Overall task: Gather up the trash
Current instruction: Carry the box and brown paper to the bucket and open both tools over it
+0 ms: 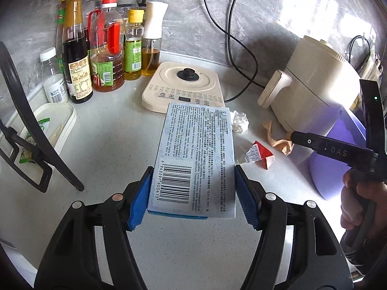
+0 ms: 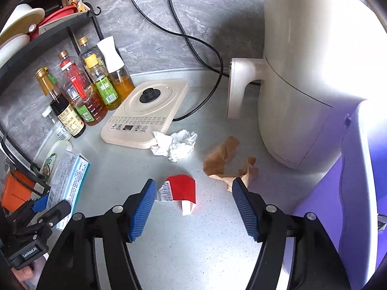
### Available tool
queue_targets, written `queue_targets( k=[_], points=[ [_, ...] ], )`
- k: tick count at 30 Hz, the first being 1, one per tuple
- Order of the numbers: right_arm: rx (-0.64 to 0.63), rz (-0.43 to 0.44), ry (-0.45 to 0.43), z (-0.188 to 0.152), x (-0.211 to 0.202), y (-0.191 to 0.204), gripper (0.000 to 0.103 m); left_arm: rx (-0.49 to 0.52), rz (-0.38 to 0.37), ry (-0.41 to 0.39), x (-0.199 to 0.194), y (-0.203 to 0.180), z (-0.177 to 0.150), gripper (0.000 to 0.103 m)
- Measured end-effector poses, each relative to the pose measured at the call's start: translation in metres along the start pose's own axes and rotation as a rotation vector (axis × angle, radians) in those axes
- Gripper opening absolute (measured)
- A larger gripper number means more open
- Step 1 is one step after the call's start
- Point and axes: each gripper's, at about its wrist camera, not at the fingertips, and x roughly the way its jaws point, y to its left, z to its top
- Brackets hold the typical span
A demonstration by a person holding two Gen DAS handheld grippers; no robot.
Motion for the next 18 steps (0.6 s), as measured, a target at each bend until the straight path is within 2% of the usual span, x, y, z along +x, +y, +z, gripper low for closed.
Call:
queue_targets(
  k=[4, 11, 13, 14, 18],
  points=[
    [-0.020, -0.033, 0.033, 0.000, 0.017, -0.002, 0.050, -0.011, 0.012, 0.008, 0.000, 0.005, -0.001, 0.065],
    [-0.041, -0.165, 0.119, 0.006, 0.062, -0.008, 0.052, -0.012, 0.032, 0.017, 0.004, 0.011, 0.003, 0.065],
    [-0.054, -0.175, 0.133, 0.008, 0.070, -0.009, 0.027, -0.007, 0.034, 0.017, 0.004, 0.011, 0.004, 0.065],
    [-0.055, -0.170, 0.137, 0.009, 0.072, -0.009, 0.011, -0.004, 0.034, 0.017, 0.004, 0.011, 0.005, 0.065],
    [-0.069, -0.138, 0.104, 0.012, 0.060, -0.004, 0.003, 0.008, 0.026, 0.014, 0.003, 0.007, 0.006, 0.065]
  ],
)
